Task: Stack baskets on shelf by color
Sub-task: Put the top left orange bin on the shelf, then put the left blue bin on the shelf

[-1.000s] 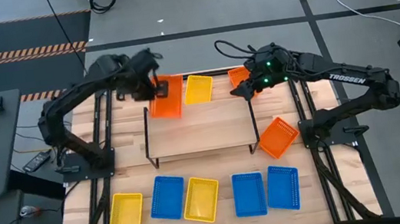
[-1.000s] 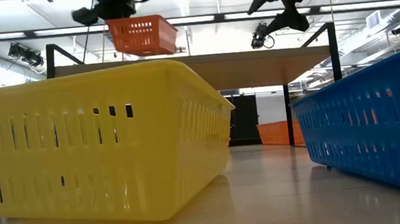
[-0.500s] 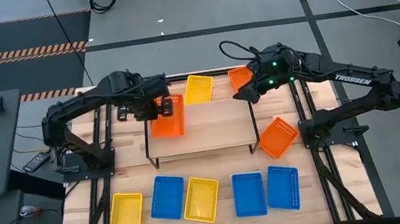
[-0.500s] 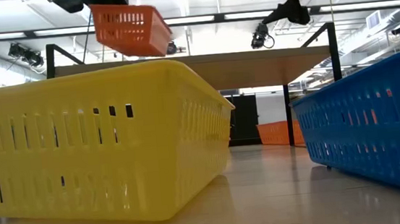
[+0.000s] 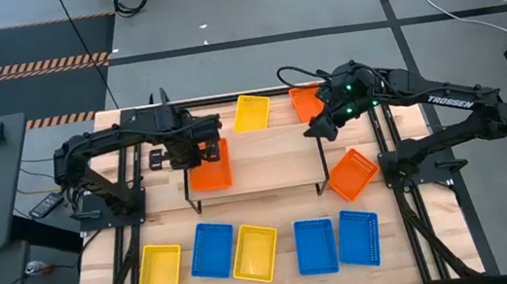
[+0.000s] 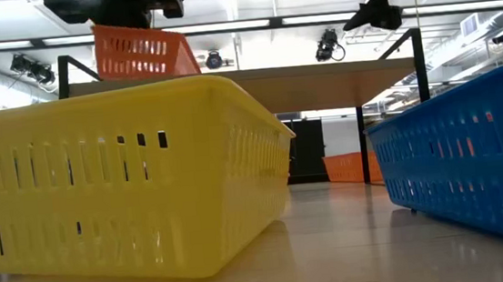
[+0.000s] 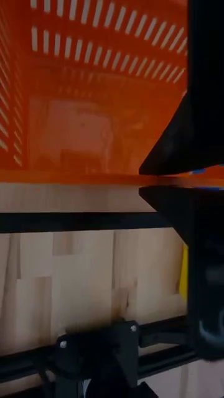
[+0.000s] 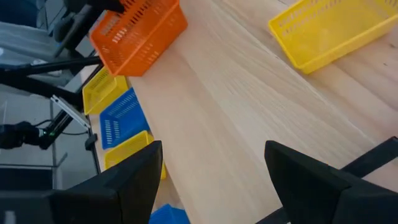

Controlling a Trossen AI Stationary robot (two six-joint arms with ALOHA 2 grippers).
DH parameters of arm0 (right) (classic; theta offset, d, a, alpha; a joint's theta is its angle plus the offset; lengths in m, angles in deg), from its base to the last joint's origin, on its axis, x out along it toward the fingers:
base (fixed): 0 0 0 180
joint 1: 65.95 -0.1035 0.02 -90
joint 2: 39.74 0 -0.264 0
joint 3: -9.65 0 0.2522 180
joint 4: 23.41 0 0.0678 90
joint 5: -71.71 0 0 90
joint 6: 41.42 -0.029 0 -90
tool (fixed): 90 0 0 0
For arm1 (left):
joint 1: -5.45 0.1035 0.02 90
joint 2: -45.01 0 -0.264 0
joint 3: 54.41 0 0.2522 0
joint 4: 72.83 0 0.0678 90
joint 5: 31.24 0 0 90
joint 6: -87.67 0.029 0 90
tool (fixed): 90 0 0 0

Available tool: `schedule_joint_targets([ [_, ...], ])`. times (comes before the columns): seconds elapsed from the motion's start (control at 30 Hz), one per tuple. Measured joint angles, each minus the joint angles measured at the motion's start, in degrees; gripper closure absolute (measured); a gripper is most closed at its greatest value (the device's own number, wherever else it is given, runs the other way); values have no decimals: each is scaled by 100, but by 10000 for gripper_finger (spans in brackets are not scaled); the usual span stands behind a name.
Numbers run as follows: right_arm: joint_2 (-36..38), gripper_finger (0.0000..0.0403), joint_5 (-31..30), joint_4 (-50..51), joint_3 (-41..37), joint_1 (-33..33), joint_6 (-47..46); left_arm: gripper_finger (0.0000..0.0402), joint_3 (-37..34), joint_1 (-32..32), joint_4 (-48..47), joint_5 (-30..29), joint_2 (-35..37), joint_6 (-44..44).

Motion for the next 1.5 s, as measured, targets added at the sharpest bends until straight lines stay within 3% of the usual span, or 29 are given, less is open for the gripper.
schedule_joint_targets([
  [0.37, -2, 115, -23, 22, 0, -2, -82, 279, 0, 44, -31, -424, 0, 312],
  [0.6, -2, 115, -41, 21, 0, 0, -92, 275, 47, 51, -42, -352, 0, 507],
  [0.8, 2, 115, -40, 22, 0, -1, -104, 278, 899, -196, -29, -468, 59, 568],
  [1.0, 79, 115, -29, 141, 0, -2, -60, 278, 1928, -934, -15, -702, 16, 431],
  [1.27, 235, 115, -150, 581, -2, -2, -47, 278, 1892, -2415, 0, -747, -242, -883],
  [1.5, 462, 115, -315, 754, -2, -58, -398, 278, 1884, -3178, 397, -668, -833, -1651],
])
